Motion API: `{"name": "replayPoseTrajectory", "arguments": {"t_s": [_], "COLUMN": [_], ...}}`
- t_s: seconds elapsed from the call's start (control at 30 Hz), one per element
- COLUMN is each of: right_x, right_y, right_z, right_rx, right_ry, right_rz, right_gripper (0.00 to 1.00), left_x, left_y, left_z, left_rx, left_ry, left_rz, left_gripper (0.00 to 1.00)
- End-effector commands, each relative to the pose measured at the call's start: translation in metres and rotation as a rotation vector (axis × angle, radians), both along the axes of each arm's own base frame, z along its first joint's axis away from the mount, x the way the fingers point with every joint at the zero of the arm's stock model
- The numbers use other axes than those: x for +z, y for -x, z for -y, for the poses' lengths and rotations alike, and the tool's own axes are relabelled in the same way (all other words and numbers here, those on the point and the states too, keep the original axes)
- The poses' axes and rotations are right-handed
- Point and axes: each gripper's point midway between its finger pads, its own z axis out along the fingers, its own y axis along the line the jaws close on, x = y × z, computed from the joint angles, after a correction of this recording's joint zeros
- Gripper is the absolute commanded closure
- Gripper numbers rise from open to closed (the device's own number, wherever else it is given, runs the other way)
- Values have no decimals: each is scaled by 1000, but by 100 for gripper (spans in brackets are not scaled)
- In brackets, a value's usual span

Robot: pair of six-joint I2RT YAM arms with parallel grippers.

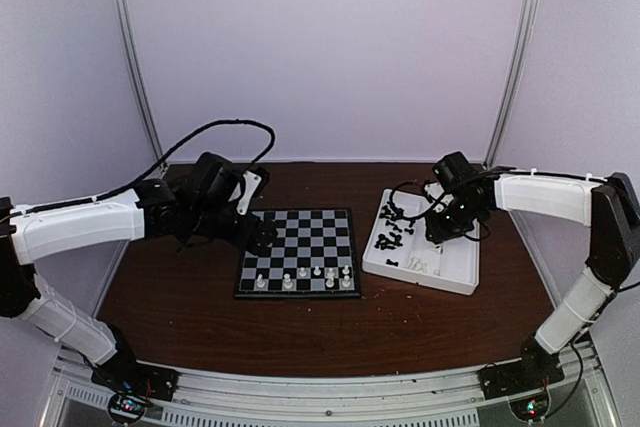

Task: Set up the chess pieces on the board
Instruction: Pick up the chess piece from the storage box.

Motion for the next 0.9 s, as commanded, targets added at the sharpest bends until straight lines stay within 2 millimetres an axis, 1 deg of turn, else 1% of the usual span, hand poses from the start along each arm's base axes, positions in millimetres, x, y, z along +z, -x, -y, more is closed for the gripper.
{"name": "replayPoseTrajectory", "arguments": {"t_s": [0.0,0.07,0.1,0.2,0.3,0.33,0.4,0.57,0.67,0.77,0.87], "right_x": [-10,-17,-20,-28,-33,-36,-40,-49,-57,-64,-68], "right_y": [-2,-4,-5,-10,-14,-15,-17,-23,-25,-25,-22], "right_z": [0,3,5,13,17,17,19,21,25,23,22], "right_rx": [43,43,41,19,18,22,27,49,50,56,66], "right_ry": [51,86,101,163,205,213,233,234,252,255,252], "right_rz": [-68,-87,-94,-110,-131,-139,-145,-190,-227,-256,-284], "right_gripper": [69,70,70,71,71,71,71,68,69,70,74], "left_x": [12,12,8,7,-6,-13,-20,-29,-35,-39,-42], "left_y": [-6,-8,-9,-12,-13,-11,-9,3,10,15,18], "left_z": [-17,-29,-39,-60,-76,-80,-88,-108,-110,-109,-110], "left_rx": [-10,-1,15,87,158,174,195,200,179,154,133], "left_ry": [89,120,110,78,75,76,82,59,76,91,82], "left_rz": [49,69,81,143,170,173,195,269,279,288,303], "left_gripper": [3,3,2,2,3,3,3,4,4,4,4]}}
